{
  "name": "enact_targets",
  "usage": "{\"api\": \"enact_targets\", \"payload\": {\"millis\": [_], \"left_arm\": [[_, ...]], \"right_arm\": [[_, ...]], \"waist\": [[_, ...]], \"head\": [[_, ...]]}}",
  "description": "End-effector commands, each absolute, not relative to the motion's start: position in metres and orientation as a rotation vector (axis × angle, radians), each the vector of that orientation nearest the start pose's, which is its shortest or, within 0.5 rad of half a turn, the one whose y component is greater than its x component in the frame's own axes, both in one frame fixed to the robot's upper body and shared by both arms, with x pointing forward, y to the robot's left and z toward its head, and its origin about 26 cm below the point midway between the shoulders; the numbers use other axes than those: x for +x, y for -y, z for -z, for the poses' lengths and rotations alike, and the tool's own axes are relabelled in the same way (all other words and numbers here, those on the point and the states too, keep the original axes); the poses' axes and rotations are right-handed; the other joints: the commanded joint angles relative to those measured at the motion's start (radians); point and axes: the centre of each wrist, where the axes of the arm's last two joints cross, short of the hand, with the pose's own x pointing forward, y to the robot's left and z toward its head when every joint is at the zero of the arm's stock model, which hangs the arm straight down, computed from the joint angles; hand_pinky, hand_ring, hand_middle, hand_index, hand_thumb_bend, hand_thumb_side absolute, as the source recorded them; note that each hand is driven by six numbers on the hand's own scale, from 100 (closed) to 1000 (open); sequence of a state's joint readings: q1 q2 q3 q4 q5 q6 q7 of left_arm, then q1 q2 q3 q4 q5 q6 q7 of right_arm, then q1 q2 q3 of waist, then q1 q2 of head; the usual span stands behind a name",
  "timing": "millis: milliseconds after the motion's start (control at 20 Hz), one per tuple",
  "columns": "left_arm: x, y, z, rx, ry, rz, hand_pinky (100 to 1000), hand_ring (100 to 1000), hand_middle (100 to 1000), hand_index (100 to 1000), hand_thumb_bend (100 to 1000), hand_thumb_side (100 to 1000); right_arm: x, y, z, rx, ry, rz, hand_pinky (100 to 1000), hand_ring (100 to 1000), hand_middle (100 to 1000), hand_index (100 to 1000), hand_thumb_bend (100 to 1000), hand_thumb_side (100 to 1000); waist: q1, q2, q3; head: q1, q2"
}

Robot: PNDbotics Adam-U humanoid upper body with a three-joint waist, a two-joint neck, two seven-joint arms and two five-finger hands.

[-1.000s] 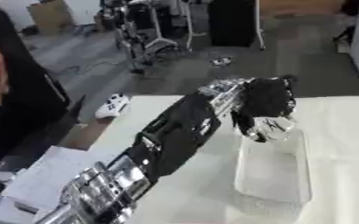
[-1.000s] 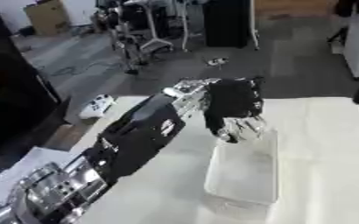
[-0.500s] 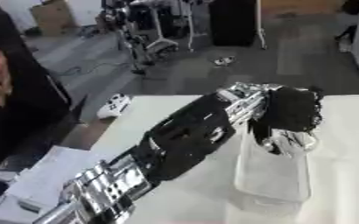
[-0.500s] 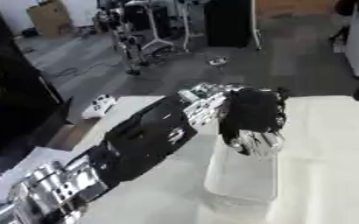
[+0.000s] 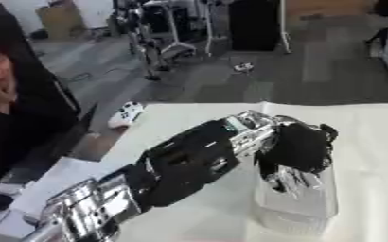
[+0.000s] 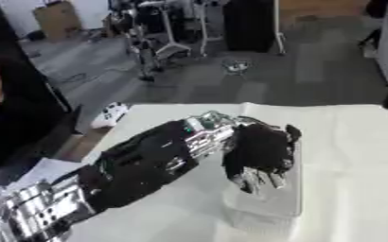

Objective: Pick up objects on the table and place them in the box.

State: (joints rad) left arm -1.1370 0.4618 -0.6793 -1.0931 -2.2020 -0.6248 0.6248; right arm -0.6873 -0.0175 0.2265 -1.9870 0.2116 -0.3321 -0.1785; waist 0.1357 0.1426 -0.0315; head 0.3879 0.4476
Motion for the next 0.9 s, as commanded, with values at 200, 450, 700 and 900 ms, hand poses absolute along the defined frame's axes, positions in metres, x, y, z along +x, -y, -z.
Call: {"api": "enact_targets", "payload": {"millis": [200,450,700,900], "left_arm": [[0.484,-0.197,-0.247,-0.83,-0.921,-2.028,1000,993,935,922,266,1000],[0.491,-0.211,-0.256,-1.081,-0.851,-2.116,1000,1000,1000,1000,578,1000],[0.483,-0.212,-0.27,-1.182,-0.993,-2.043,1000,1000,1000,1000,494,1000],[0.475,-0.214,-0.282,-1.278,-1.082,-1.954,1000,1000,1000,1000,430,1000]], "right_arm": [[0.293,0.113,-0.286,-0.27,-3.241,0.263,317,299,356,495,388,1000],[0.294,0.113,-0.286,-0.264,-3.244,0.264,317,299,356,495,390,1000],[0.294,0.113,-0.286,-0.263,-3.244,0.263,317,299,356,495,389,1000],[0.294,0.113,-0.286,-0.261,-3.245,0.264,317,299,356,495,389,1000]], "waist": [[-0.008,-0.021,0.008],[-0.012,-0.021,0.012],[-0.012,-0.021,0.013],[-0.011,-0.022,0.014]], "head": [[0.002,-0.002],[0.001,-0.004],[-0.001,-0.005],[-0.004,-0.006]]}}
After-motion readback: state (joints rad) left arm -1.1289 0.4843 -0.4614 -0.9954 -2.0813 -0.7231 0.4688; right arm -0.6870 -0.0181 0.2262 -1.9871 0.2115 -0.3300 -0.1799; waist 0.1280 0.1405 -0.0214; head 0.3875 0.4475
